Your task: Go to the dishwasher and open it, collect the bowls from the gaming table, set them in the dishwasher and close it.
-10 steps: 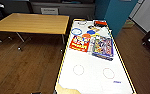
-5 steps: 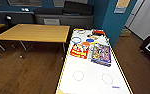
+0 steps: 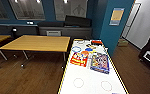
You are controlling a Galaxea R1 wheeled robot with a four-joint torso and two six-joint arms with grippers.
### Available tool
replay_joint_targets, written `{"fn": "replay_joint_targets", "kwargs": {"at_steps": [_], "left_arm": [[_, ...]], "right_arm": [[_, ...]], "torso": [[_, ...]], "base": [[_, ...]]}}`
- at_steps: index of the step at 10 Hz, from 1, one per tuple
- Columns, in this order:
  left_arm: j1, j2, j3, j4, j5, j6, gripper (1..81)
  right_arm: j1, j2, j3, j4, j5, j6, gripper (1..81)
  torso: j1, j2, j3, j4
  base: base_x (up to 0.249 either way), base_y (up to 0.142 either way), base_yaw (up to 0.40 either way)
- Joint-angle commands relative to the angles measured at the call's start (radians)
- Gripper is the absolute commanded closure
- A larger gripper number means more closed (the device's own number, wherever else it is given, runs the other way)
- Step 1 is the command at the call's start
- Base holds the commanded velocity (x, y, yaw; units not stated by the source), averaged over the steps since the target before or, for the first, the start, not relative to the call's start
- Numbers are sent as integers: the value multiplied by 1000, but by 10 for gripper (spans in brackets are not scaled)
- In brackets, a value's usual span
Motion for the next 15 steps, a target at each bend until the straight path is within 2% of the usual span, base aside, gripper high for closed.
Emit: {"fn": "replay_joint_targets", "kwargs": {"at_steps": [1,3,4,6,7,9,10,11,12,15], "left_arm": [[19,59,-72,12,-4,27,811],[47,109,-134,14,-4,29,811],[62,138,-170,33,-3,29,811],[91,200,-254,41,-4,30,811],[108,242,-315,54,-4,30,811],[134,304,-408,56,-4,30,811],[145,333,-449,61,-4,30,811],[153,355,-478,64,-6,30,811],[159,375,-509,64,-6,30,811],[180,407,-583,50,-78,22,811]], "right_arm": [[16,-31,1,-29,-63,-5,811],[12,9,-59,-29,-63,-5,811],[10,38,-105,-29,-68,-4,811],[13,103,-200,-30,-76,-2,811],[18,142,-253,-29,-103,-4,811],[19,199,-329,-30,-126,-4,811],[19,219,-350,-33,-128,-4,811],[19,233,-364,-33,-137,-4,811],[19,239,-372,-33,-138,-5,811],[16,253,-390,-32,-140,-4,811]], "torso": [[0,0,66,0],[-1,-1,117,0],[-2,-2,77,0],[-3,-2,95,0],[-3,-3,95,0],[-3,-3,95,0],[-3,-3,95,0],[-3,-4,120,0],[-3,-4,100,0],[-3,-4,116,0]], "base": [[0,0,0],[0,0,0],[0,0,0],[0,0,0],[0,0,0],[0,0,0],[0,0,0],[0,0,0],[0,0,0],[0,0,0]]}}
